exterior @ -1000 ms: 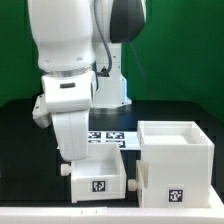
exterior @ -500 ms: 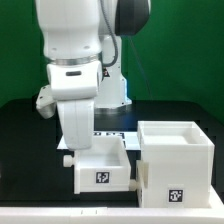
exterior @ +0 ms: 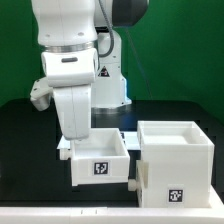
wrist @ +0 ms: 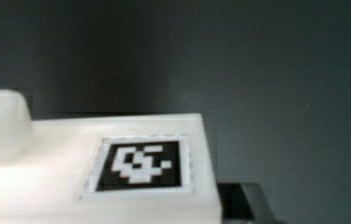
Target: Assemble drawer
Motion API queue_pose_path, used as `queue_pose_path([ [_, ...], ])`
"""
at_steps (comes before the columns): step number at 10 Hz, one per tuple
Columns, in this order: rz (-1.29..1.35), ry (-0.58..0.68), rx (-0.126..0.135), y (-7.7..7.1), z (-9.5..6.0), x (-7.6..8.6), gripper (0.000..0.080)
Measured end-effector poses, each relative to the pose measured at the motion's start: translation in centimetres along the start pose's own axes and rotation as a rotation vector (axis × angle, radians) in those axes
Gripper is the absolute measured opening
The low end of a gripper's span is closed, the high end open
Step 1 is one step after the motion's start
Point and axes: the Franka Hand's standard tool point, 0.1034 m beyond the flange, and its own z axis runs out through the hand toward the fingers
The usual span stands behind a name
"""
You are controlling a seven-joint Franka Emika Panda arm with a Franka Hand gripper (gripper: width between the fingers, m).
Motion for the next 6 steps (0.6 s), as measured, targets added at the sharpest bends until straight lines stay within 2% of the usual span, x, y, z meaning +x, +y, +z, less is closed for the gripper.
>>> queue_pose_path([
  [2,0.000,0.004,0.004,0.0,0.3,0.6,0.0071],
  [4,0.004,0.005,-0.009,0.8,-0.2,2.1,0.0071],
  [5,0.016,0.003,-0.016,1.3,-0.4,2.4,0.0071],
  [6,0.022,0.004,-0.011,1.0,-0.2,2.1,0.0071],
])
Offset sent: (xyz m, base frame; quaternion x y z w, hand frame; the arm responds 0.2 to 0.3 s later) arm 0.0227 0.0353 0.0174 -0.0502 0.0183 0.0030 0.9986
